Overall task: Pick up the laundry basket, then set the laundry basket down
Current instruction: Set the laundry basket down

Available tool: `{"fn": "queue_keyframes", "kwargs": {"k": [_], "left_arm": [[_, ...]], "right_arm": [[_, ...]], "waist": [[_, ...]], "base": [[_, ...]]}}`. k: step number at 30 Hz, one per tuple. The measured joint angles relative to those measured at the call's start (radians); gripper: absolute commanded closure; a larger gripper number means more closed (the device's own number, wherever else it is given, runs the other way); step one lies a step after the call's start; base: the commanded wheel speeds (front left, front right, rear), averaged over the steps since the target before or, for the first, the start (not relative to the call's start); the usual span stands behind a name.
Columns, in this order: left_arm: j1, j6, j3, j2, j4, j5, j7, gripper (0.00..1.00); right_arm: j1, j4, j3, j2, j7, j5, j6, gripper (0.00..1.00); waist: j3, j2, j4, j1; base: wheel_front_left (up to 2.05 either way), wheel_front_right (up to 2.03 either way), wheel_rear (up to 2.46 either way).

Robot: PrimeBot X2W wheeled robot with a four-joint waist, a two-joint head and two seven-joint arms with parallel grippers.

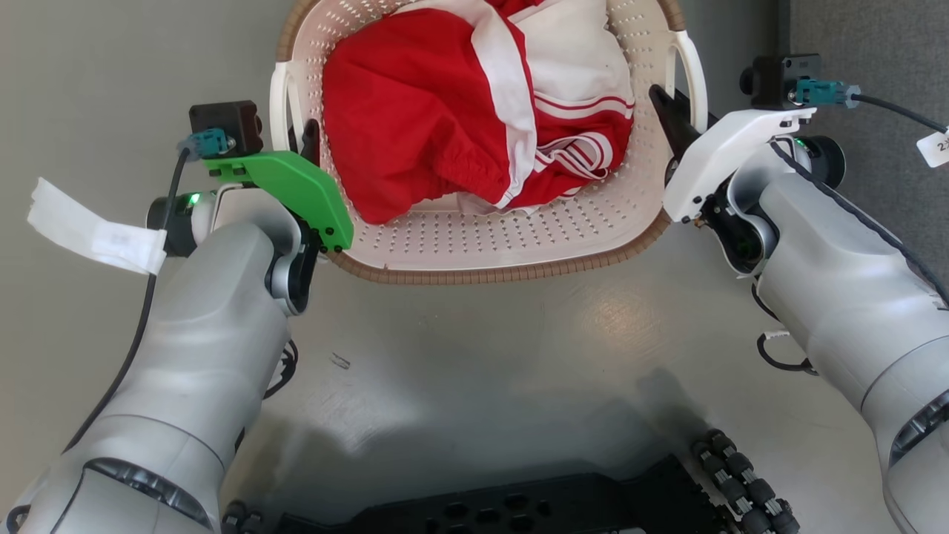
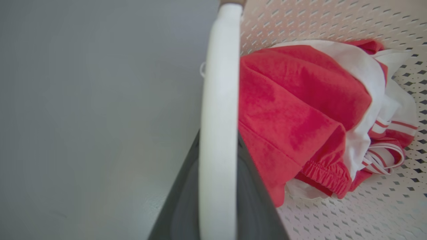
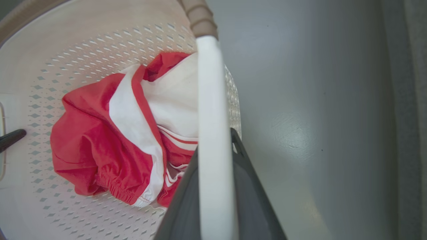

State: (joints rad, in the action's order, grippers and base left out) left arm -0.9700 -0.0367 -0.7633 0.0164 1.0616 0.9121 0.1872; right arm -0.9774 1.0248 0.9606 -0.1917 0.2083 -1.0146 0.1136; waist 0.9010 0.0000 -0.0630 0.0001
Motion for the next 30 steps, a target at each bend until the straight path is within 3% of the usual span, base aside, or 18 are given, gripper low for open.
{"fn": "queue_keyframes", "kwargs": {"k": [28, 29, 30], "left_arm": [[-0.045, 0.000, -0.032, 0.001, 0.017, 0.017, 0.044, 1.00], [-0.047, 0.000, -0.034, 0.001, 0.018, 0.017, 0.044, 1.00], [-0.049, 0.000, -0.037, 0.001, 0.019, 0.018, 0.044, 1.00]], "right_arm": [[-0.040, 0.003, 0.014, -0.001, 0.032, -0.019, 0.000, 1.00], [-0.040, 0.004, 0.014, -0.001, 0.033, -0.019, 0.000, 0.98], [-0.040, 0.004, 0.015, -0.001, 0.033, -0.021, 0.000, 0.89]], "waist": [[0.064, 0.0000, -0.002, -0.0001], [0.064, 0.0000, -0.002, -0.0001], [0.065, 0.0000, -0.003, -0.0001]], "base": [[0.00, 0.00, 0.00], [0.00, 0.00, 0.00], [0.00, 0.00, 0.00]]}}
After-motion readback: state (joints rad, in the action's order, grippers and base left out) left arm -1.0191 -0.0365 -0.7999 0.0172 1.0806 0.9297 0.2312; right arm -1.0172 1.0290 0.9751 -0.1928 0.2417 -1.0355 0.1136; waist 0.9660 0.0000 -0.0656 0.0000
